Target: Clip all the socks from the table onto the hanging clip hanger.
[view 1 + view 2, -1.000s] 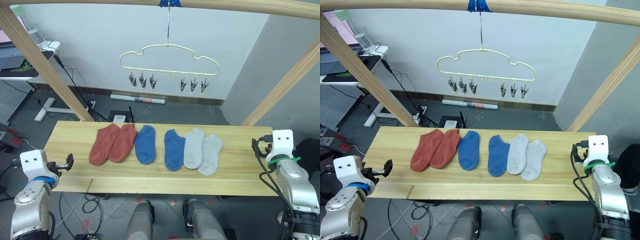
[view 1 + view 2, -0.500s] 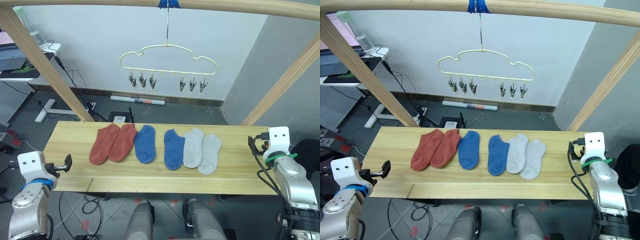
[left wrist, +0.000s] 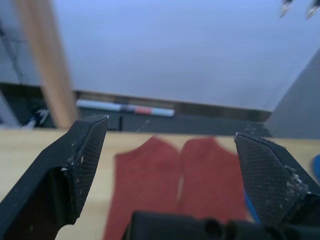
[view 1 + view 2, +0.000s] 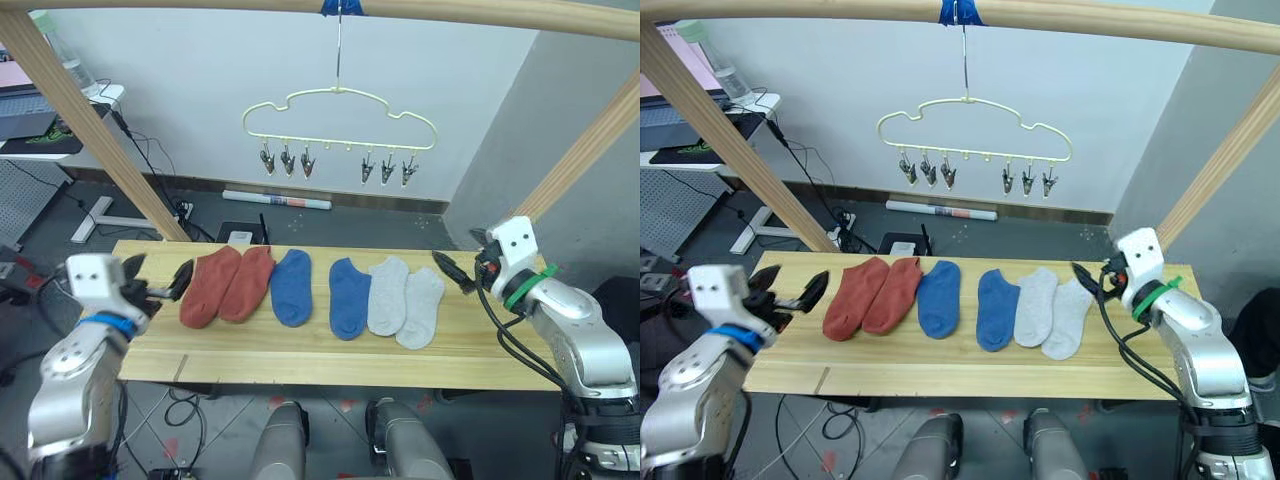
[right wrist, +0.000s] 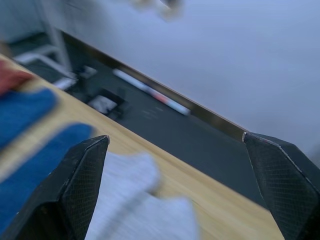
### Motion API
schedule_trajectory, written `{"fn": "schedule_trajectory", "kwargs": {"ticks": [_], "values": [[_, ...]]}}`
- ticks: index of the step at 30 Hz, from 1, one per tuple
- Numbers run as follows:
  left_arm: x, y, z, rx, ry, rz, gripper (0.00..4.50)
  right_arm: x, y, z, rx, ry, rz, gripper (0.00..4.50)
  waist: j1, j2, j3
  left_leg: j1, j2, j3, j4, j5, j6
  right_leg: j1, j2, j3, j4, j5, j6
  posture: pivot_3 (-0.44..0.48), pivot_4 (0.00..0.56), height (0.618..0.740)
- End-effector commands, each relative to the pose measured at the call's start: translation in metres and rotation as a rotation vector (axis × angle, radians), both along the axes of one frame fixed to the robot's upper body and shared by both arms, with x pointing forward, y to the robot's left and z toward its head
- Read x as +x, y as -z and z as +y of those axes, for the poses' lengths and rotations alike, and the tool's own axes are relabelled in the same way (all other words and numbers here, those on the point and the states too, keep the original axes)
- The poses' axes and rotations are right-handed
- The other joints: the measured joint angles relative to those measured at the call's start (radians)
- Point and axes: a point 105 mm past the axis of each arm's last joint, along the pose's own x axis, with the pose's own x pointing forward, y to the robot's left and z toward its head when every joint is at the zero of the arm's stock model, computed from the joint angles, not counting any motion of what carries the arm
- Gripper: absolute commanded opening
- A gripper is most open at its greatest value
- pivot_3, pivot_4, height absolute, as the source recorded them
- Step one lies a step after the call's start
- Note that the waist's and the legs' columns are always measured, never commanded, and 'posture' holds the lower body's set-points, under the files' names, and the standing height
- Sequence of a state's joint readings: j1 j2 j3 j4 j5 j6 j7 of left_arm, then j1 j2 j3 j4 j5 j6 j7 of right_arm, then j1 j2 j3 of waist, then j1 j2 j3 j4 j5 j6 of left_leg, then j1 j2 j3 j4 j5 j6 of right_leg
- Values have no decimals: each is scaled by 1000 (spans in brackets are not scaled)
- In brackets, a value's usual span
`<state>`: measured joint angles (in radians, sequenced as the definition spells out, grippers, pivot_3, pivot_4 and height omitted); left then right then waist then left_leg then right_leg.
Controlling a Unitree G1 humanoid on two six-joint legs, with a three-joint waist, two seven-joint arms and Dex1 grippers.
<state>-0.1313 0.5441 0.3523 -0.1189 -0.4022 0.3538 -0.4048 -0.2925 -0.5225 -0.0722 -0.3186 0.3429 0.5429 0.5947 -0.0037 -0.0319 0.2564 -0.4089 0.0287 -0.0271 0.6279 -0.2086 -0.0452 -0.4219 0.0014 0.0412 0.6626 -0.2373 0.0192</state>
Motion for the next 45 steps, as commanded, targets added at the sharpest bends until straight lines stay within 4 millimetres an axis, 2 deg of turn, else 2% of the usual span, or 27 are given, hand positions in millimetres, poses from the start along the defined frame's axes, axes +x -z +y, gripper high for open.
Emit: {"fn": "schedule_trajectory", "kwargs": {"ticks": [1, 7, 14, 19, 28, 34, 45], "values": [[18, -20, -17, 24, 39, -58, 4477, -12, -33, 31, 51, -152, -84, 4500, -3, 0, 0, 0, 0, 0, 0, 0, 0, 0, 0, 0, 0, 0, 0, 8, 265, 740], [50, -34, -48, -20, 113, -109, 4477, -21, -62, 72, 97, -269, -171, 4500, -14, -1, 0, -2, -1, 0, 0, 0, 0, -1, 0, 0, -2, 0, 1, -11, 268, 740], [76, -50, -66, -55, 142, -174, 4477, -25, -75, 95, 75, -307, -253, 4500, -24, -2, 1, -4, -1, -2, 1, 0, 0, -2, 0, -2, -1, 1, 1, -36, 266, 740], [91, -61, -73, -75, 149, -213, 4477, -32, -89, 108, 119, -345, -292, 4500, -29, -3, 2, -5, -1, -2, 2, 0, 0, -3, 0, -1, -1, 1, 2, -52, 266, 740], [105, -68, -75, -64, 140, -243, 4477, -36, -101, 120, 133, -378, -330, 4500, -32, -3, 2, -6, -1, -2, 2, 0, 0, -4, 0, -2, 0, 1, 2, -68, 266, 740], [110, -65, -70, -47, 125, -242, 4477, -38, -108, 124, 179, -381, -326, 4500, -37, -3, 2, -7, -1, -2, 2, 0, 0, -4, 0, -2, -1, 1, 2, -72, 270, 740], [122, -73, -72, -42, 102, -276, 4477, -38, -105, 126, 170, -387, -315, 4500, -38, -3, 2, -7, -1, -2, 2, 0, 0, -4, 0, -2, -1, 1, 2, -69, 271, 740]]}}
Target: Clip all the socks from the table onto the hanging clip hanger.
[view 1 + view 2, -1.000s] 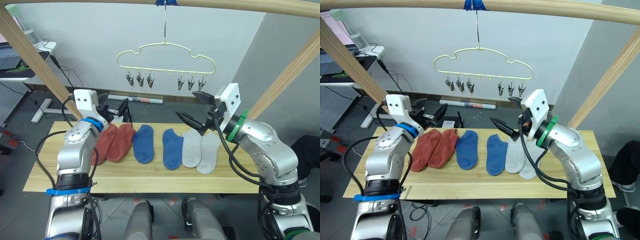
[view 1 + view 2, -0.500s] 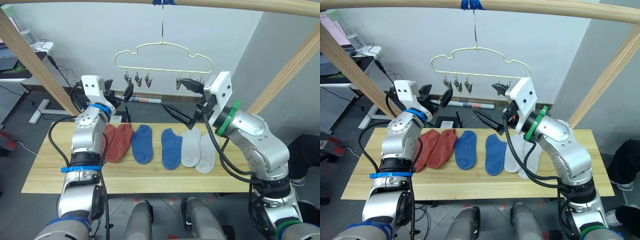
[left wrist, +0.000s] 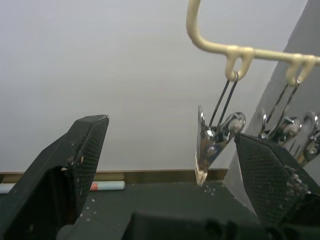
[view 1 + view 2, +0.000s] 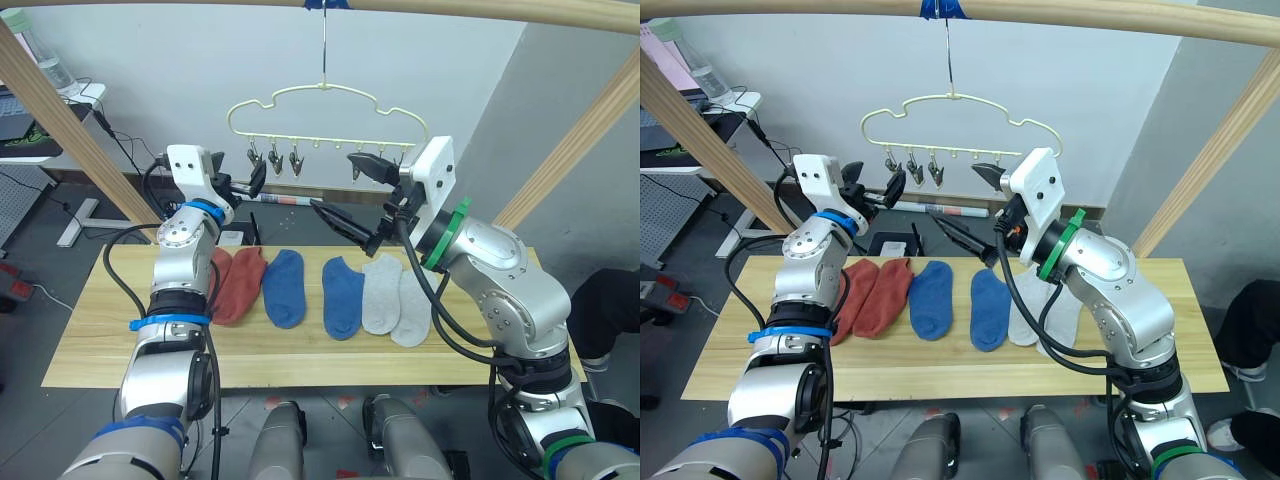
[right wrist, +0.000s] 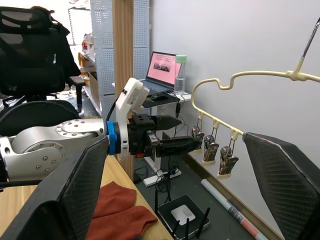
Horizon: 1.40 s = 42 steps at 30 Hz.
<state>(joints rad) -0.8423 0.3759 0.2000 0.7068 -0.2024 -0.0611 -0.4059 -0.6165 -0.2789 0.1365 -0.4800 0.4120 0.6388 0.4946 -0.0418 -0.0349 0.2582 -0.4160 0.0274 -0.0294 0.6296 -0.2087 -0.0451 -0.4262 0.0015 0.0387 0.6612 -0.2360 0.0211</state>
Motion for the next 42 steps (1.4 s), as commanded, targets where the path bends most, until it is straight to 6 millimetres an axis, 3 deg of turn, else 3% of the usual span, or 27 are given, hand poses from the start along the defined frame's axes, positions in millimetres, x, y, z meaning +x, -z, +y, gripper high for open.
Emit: {"fn": "schedule_trajectory", "kwargs": {"ticks": [1, 13, 20, 35, 38, 42], "values": [[2, -17, -2, 11, 2, -64, 4477, -10, -12, 0, 11, -18, -65, 4500, -1, 0, 0, 0, 0, 0, 0, 0, 0, 0, 0, 0, 0, 0, 0, -67, 271, 740], [2, -26, -8, -25, 41, -102, 4477, -9, -13, -4, 11, -4, -62, 4500, -3, 0, 0, 0, 0, 0, 0, 0, 0, 0, 0, 0, 0, 0, 0, -71, 269, 740], [2, -27, -13, -18, 45, -105, 2444, -8, -13, -5, 9, 5, -63, 4500, -5, 0, 0, 0, 0, 0, 0, 0, 0, 0, 0, 0, 0, 0, 0, -71, 269, 740], [4, -28, -16, -12, 56, -96, 2444, -8, -14, -5, 20, 13, -61, 4500, -8, 0, 0, 0, 0, 0, 0, 0, 0, 0, 0, 0, 0, 0, 0, -70, 268, 740], [5, -28, -18, -16, 62, -96, 1916, -7, -14, -5, 21, 14, -58, 4500, -9, 0, 0, 0, 0, 0, 0, 0, 0, 0, 0, 0, -1, 0, 0, -69, 270, 740], [5, -28, -19, -21, 70, -95, 756, -7, -12, -5, 21, 15, -53, 4500, -9, 0, 0, 0, 0, 0, -1, 0, 0, 0, 0, 0, -1, 0, 0, -68, 270, 740]]}}
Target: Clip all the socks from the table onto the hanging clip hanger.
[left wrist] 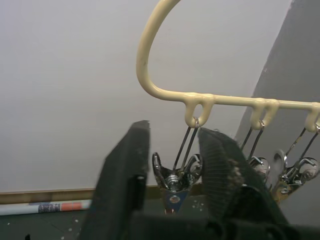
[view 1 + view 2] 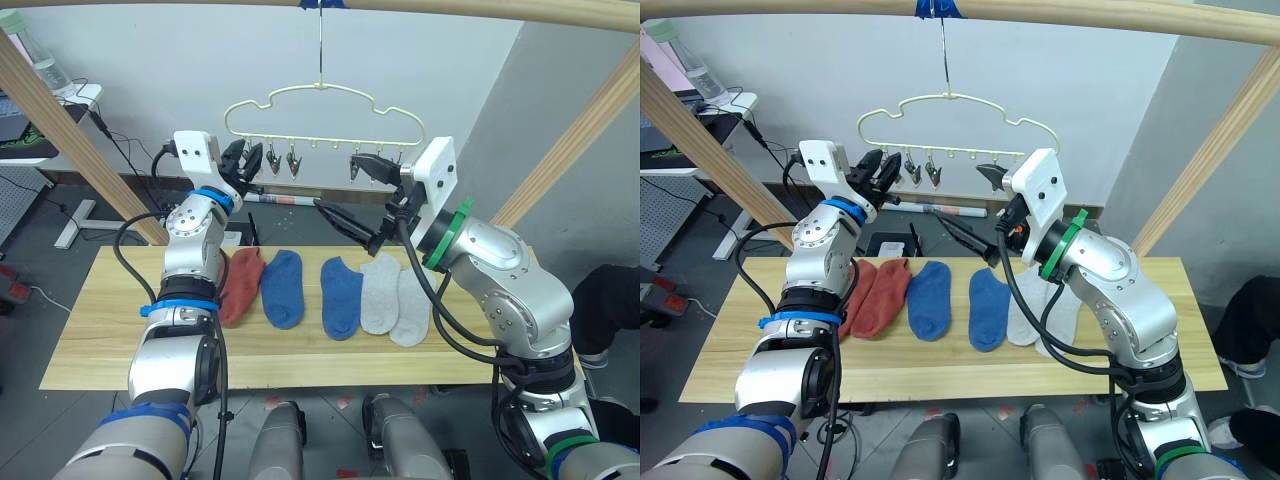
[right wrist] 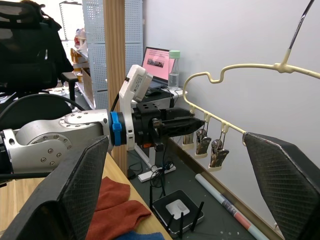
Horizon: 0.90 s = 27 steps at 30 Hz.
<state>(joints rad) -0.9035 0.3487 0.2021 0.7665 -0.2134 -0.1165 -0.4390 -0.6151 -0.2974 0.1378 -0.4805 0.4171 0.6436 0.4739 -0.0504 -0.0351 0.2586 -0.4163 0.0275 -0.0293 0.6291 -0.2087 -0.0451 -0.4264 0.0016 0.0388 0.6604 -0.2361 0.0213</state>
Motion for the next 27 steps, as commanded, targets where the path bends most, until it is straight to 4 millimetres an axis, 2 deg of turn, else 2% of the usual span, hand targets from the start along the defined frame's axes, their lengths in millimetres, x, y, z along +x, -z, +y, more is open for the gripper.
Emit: {"fn": "schedule_trajectory", "kwargs": {"ticks": [1, 4, 8, 11, 14, 17, 20, 21, 23, 27], "values": [[0, -14, -3, 3, 11, -42, 556, -10, -13, -2, 29, -10, -58, 4500, 0, 0, 0, 0, 0, 0, 0, 0, 0, 0, 0, 0, 0, 0, 0, -68, 270, 740], [-1, -13, -2, 3, 9, -41, 70, -9, -12, -2, 27, -8, -53, 4500, -1, 0, 0, 0, 0, 0, 0, 0, 0, 0, 0, 0, 0, 0, 0, -65, 272, 740], [-2, -13, 1, 16, -3, -36, 32, -5, 3, -7, -11, 21, -25, 4500, -1, 0, 0, 0, 0, 0, 0, 0, 0, 0, 0, 0, 0, 0, 0, -61, 274, 740], [-4, -12, 3, 36, 4, -13, 32, 11, 35, -26, -95, 130, 69, 4500, -1, 0, 0, 0, 0, 0, 0, 0, 0, 0, 0, 0, 0, 0, 0, -56, 275, 740], [-8, -6, 4, 81, 33, 43, 32, 37, 79, -62, -212, 312, 216, 4500, -4, 0, 1, 0, 0, 1, 0, 0, 0, 0, 0, 1, -1, 0, 0, -50, 278, 740], [-11, -4, 5, 91, 46, 73, 32, 44, 92, -75, -257, 364, 252, 4500, -6, 0, 2, 1, 0, 1, 0, 0, 0, 0, 0, 1, 0, 0, 0, -40, 280, 740], [-19, 4, 5, 168, 127, 191, 32, 61, 141, -107, -375, 431, 439, 4500, -12, 0, 3, 1, -1, 2, 0, 0, 0, 0, 2, 2, 1, 0, 0, -35, 278, 740], [-22, 5, 6, 190, 147, 223, 32, 64, 150, -114, -381, 450, 485, 4500, -12, 0, 3, 1, 0, 2, 0, 0, 0, 0, 3, 2, 1, 0, 0, -31, 279, 740], [-27, 3, 5, 189, 187, 260, 32, 70, 170, -125, -456, 454, 519, 4500, -14, 0, 3, 2, 0, 2, -1, 0, 0, -1, 4, 2, 1, 0, 0, -30, 277, 740], [-33, 1, 6, 183, 218, 300, 32, 77, 193, -135, -576, 433, 538, 4500, -16, 2, 5, 1, 1, 2, -1, 0, 0, -2, 5, 3, 1, 0, 0, -27, 277, 740]]}}
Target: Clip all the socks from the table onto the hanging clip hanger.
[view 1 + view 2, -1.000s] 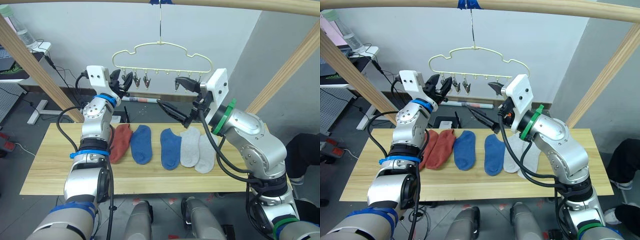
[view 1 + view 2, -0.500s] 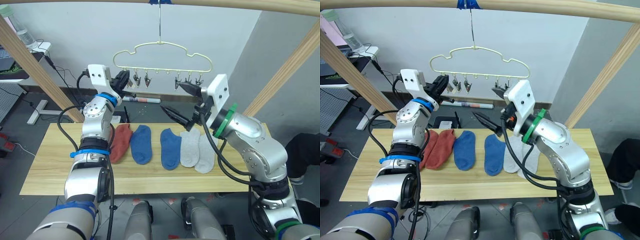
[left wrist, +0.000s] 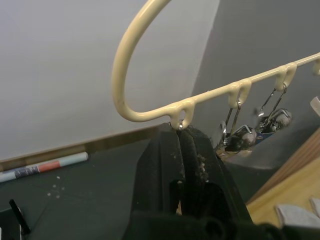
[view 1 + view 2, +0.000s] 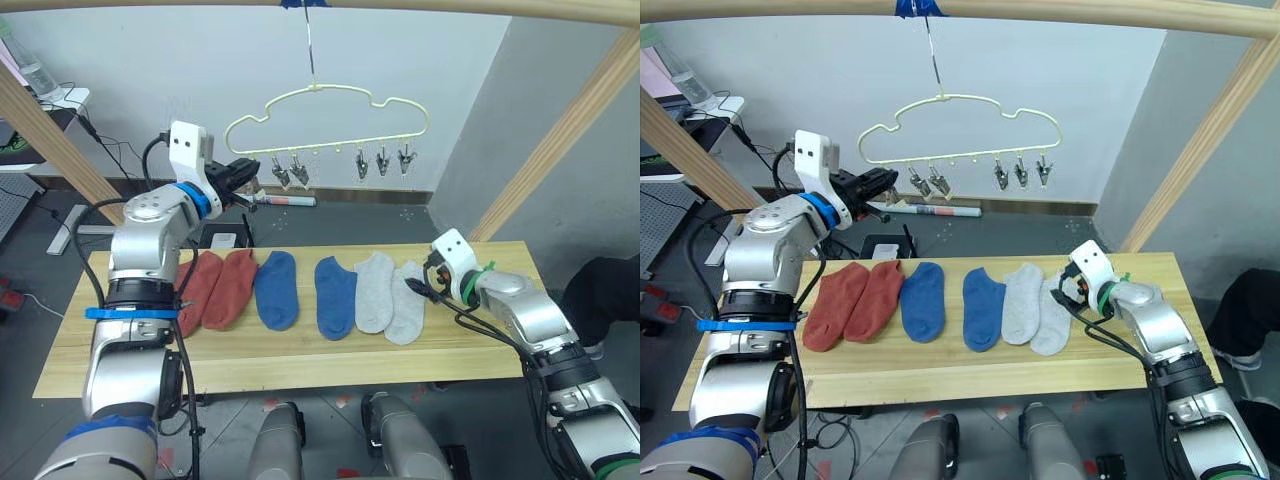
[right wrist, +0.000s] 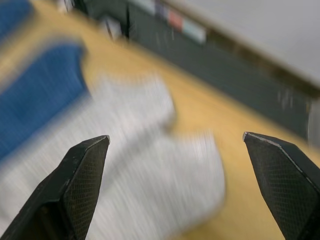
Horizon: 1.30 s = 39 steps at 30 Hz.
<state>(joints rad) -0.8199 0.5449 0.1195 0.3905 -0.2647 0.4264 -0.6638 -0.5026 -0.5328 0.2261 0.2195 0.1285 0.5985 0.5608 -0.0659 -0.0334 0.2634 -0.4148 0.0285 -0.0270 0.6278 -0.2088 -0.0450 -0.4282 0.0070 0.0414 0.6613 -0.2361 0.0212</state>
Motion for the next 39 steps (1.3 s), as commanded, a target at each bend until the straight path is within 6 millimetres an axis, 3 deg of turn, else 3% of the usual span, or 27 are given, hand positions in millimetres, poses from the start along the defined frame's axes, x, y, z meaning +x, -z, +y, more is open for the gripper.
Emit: {"fn": "schedule_trajectory", "kwargs": {"ticks": [1, 8, 17, 20, 32, 36, 39], "values": [[-6, 5, -1, -18, 24, 65, 32, 10, 2, -3, -76, -64, -17, 4500, -1, 0, 1, 0, 0, 0, 0, 0, 0, 0, 0, 0, 0, 0, 0, -27, 277, 740], [-17, 9, -9, 0, 82, 129, 32, 32, 18, -8, -126, -67, 24, 4500, -4, 0, 4, 0, 0, 1, 0, 0, 0, -1, 0, 1, 0, 0, 0, -20, 278, 740], [-20, 9, -7, -2, 72, 132, 32, 31, 36, -6, -128, -86, 87, 4500, -3, 0, 4, 0, 0, 1, 1, 0, 0, -1, 0, 2, 1, 0, 0, -4, 282, 740], [-20, 9, -6, -2, 66, 133, 0, 31, 36, -4, -135, -107, 86, 3951, -3, 0, 4, 0, 0, 1, 1, 0, 0, -1, 0, 2, 1, 0, 0, -2, 283, 740], [-22, 11, -8, -11, 67, 140, 0, 24, 39, -17, -197, -152, 63, 61, 3, 0, 4, 0, 0, 1, 1, 0, 0, 0, 0, 2, 2, 0, 0, 6, 282, 740], [-25, 12, -8, -24, 76, 159, 0, 21, 22, -22, -213, -195, -2, 61, 10, 0, 4, 0, 0, 1, 1, 0, 0, 0, 0, 2, 1, 0, 0, 23, 286, 740], [-33, 17, -12, -106, 134, 253, 0, 0, -17, -14, -236, -369, -121, 61, 11, 3, 7, -1, -1, 1, 0, 0, 0, -1, -1, 2, 0, 0, 0, 26, 288, 740]]}}
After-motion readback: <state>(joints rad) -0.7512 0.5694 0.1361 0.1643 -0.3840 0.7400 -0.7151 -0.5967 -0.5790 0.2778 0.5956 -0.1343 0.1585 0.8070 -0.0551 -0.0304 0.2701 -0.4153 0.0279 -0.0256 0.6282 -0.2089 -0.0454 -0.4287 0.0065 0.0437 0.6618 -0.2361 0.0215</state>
